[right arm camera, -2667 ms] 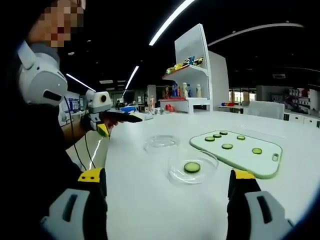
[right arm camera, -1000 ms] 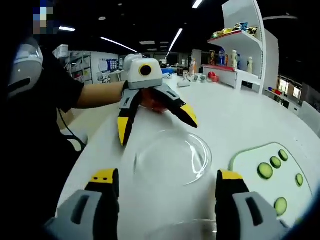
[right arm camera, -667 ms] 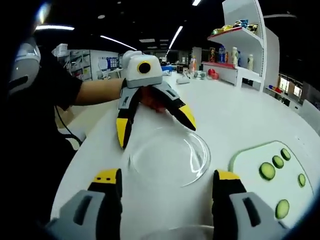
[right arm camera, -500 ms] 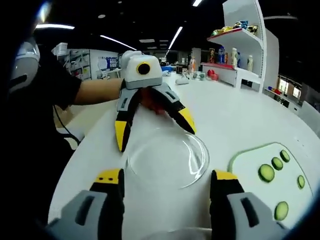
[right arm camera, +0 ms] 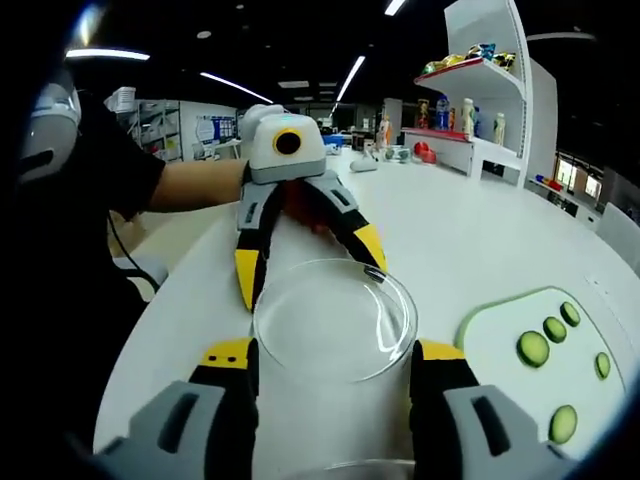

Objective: Open the petri dish lid, add cucumber slices into the petri dish, and close the lid

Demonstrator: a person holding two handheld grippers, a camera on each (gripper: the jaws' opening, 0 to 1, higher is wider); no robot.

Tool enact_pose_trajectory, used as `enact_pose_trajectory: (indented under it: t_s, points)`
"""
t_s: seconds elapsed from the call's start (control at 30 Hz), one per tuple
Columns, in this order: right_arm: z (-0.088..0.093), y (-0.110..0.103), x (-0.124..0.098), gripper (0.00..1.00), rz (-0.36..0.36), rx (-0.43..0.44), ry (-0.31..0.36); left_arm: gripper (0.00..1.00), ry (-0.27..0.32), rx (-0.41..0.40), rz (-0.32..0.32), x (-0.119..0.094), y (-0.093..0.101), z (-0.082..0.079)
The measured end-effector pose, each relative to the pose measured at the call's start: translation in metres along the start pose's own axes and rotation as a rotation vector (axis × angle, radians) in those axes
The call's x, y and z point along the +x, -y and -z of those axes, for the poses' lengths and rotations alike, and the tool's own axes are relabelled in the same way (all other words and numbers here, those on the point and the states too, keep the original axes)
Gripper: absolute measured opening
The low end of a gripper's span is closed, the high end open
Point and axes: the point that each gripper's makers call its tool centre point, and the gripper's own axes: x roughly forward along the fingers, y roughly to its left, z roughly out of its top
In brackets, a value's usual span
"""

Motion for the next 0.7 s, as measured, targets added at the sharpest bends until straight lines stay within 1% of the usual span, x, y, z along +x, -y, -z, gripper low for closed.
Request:
enact_pose_trajectory:
  t_s: [0.03,0.4,0.7]
  points:
    - [-0.0002,-0.0004,0.0003,0.57,-0.001,0.0,0.0,0.59,0.001,-0.001,-0.003,0.0,-0.0017,-0.0001]
    - [-0.0007,0.0,0.0004,0.55,0.011,0.005,0.0,0.59,-0.015,-0.025,0.009,0.0016,-0.003,0.0004]
    - [0.0003,-0.001,-0.0013,0.55,0.013,0.006,-0.006,0.59,-0.025,-0.013,0.005,0.0037,0.0035,-0.0037]
